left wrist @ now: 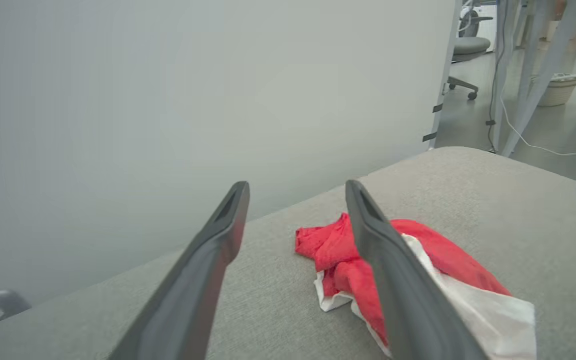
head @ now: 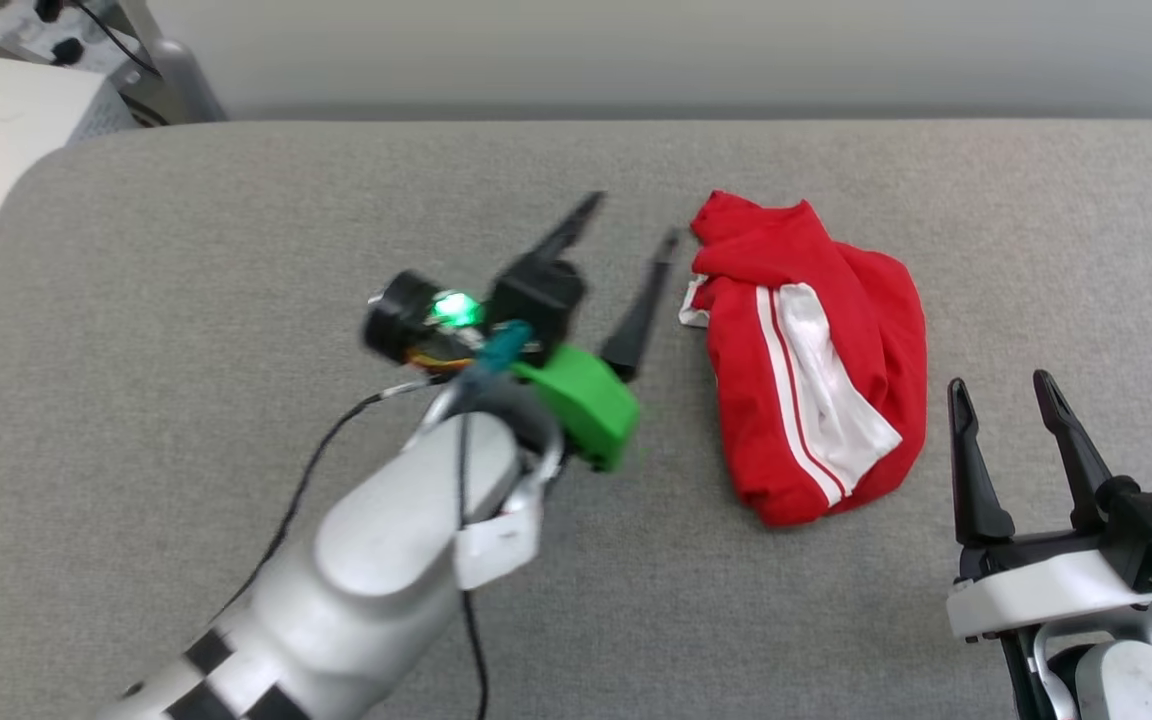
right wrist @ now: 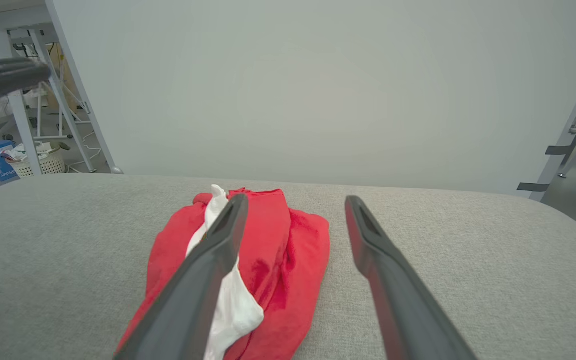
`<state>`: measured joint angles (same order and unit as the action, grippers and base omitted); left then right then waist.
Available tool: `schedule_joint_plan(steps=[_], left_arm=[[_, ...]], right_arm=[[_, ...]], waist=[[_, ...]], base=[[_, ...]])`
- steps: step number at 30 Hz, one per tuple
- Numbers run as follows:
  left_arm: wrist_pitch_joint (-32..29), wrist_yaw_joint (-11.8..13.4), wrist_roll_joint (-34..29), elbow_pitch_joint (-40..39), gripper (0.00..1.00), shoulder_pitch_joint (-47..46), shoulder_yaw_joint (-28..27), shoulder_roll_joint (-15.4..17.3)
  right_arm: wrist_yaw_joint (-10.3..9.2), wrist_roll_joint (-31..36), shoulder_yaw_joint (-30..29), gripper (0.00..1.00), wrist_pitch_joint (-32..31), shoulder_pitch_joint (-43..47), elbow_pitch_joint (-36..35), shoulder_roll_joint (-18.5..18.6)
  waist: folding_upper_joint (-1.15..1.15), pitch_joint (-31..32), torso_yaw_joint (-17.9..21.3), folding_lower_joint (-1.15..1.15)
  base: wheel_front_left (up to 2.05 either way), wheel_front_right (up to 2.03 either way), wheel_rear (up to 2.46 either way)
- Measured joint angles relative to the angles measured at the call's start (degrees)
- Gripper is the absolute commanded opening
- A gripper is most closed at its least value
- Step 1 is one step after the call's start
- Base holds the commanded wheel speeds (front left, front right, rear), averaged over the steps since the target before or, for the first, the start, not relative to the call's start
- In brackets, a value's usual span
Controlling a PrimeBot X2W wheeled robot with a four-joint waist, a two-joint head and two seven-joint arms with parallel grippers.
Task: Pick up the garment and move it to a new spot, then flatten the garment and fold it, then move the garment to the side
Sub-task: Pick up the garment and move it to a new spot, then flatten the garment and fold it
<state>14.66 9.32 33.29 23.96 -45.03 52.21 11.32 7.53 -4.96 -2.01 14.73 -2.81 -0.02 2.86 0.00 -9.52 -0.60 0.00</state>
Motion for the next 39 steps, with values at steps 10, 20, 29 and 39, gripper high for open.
schedule_joint_plan(steps=[10,20,29,39], left_arm=[[0.00,5.95,-5.22,-8.72,1.00,18.22,-19.98,6.30],[0.01,3.47,-10.60,-14.45,1.00,33.49,-34.81,4.87],[0.00,-3.35,-15.66,-16.57,1.00,43.16,-43.74,-0.40],[0.00,-8.61,-20.92,-13.39,1.00,44.84,-47.15,-5.14]], right_arm=[[0.00,0.43,0.90,1.00,0.00,2.43,-0.32,-0.02],[0.00,0.26,1.27,1.00,-0.01,4.26,0.07,-0.02],[0.00,-0.57,1.70,1.00,-0.01,6.21,2.26,-0.02],[0.00,-0.97,1.98,1.00,-0.01,7.04,5.46,-0.03]], waist=[[0.00,4.45,-1.82,0.00],[0.00,6.52,-1.42,0.00],[0.00,7.81,-1.14,0.00],[0.00,8.22,-1.65,0.00]], base=[[0.00,0.00,0.00],[0.00,0.00,0.00],[0.00,0.00,0.00],[0.00,0.00,0.00]])
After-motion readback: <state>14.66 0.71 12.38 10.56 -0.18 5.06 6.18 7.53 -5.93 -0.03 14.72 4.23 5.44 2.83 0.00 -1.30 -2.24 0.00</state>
